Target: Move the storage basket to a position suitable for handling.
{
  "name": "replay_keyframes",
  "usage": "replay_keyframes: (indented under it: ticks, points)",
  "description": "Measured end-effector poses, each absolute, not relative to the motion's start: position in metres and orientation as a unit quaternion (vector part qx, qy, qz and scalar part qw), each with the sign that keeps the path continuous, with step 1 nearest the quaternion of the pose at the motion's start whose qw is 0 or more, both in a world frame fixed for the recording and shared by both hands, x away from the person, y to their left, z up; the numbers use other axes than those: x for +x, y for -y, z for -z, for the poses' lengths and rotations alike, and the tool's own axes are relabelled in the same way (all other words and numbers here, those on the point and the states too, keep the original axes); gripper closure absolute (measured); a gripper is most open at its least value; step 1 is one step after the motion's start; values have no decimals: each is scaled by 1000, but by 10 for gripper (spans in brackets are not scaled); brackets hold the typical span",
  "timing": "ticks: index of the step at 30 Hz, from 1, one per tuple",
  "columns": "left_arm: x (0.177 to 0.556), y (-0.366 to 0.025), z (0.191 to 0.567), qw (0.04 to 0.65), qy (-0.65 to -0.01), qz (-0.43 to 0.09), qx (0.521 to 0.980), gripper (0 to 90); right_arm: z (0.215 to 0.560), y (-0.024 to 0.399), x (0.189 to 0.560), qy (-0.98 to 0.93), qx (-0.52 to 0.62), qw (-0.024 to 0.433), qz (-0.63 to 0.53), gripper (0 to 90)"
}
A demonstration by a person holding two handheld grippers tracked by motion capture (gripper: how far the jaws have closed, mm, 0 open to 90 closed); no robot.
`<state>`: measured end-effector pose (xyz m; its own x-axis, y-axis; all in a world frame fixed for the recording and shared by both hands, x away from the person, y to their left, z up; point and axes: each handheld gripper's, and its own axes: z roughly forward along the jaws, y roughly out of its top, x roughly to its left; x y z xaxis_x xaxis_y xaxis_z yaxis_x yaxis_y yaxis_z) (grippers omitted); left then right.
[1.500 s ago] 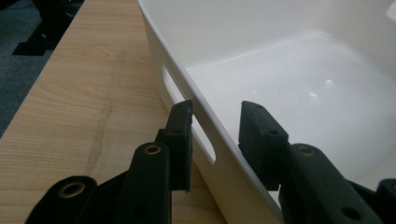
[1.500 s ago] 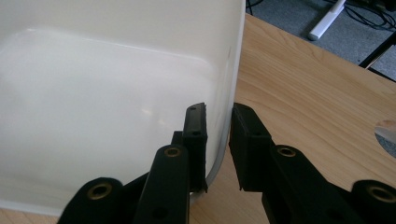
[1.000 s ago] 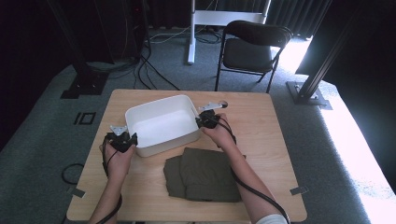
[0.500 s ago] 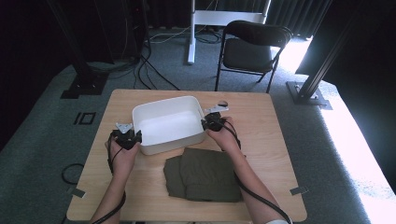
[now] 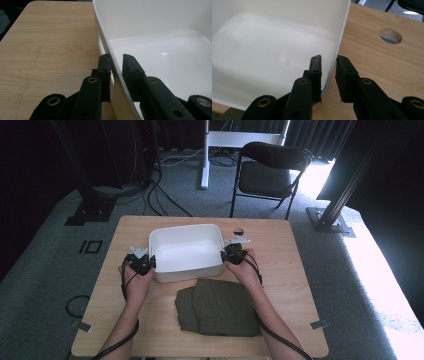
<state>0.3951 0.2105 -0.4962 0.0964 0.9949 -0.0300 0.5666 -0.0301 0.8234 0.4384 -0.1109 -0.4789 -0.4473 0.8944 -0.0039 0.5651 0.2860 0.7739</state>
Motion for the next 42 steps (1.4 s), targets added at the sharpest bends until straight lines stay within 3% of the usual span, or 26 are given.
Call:
replay_keyframes:
  ticks: [18,21,23,30,42]
  points:
    - [410,-197,497,365,-583,-297,663,815,476,134,424,-752,495,223,-375,764]
    - [411,-201,496,376,-579,-287,664,801,473,135,426,-751,496,214,-380,697]
    - [412,-202,494,378,-579,-291,661,725,471,135,429,-747,499,216,-384,672]
    - [418,-208,485,384,-580,-292,657,618,466,133,442,-733,512,222,-388,607]
    - [434,-211,488,367,-576,-291,670,618,480,126,455,-726,537,222,-367,593]
